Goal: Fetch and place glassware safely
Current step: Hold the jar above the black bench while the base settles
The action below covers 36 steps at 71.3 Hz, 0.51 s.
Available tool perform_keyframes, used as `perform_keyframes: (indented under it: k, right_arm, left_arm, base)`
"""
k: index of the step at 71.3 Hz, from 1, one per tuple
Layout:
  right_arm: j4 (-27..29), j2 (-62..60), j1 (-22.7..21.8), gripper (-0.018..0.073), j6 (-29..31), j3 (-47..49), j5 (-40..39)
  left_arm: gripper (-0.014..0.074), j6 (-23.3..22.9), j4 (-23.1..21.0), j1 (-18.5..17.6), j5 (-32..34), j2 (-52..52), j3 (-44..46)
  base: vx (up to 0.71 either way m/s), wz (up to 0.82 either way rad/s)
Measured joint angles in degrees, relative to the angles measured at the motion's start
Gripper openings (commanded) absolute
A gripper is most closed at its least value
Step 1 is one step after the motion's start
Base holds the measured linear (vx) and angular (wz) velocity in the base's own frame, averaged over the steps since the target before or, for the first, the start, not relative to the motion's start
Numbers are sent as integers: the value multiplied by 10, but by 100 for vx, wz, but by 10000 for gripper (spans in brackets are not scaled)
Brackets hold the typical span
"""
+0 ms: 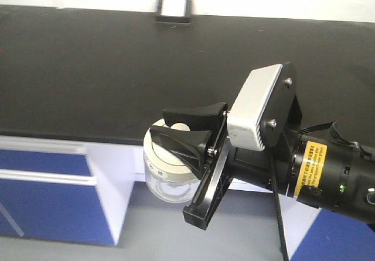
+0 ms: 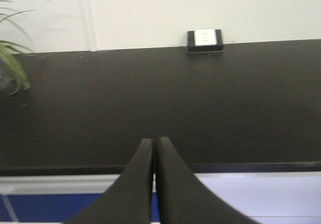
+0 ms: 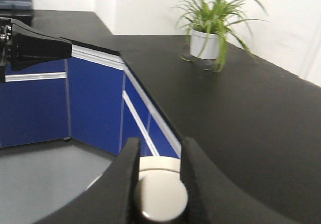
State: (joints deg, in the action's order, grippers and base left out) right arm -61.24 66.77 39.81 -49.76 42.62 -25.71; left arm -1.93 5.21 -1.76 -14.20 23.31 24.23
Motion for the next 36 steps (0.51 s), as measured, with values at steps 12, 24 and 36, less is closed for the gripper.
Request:
perform_keyframes:
  k: [12,24,36]
  right_arm:
    - [0,0,0,-3,0,0,0]
    - [0,0,0,-3,0,0,0]
    - [0,0,0,-3,0,0,0]
  left_arm:
    - [-7,0,0,0,0,0,0]
    - [-7,0,0,0,0,0,0]
    - [-7,0,0,0,0,0,0]
  base:
    - [14,-32]
    - [15,-16]
    - [16,-9]
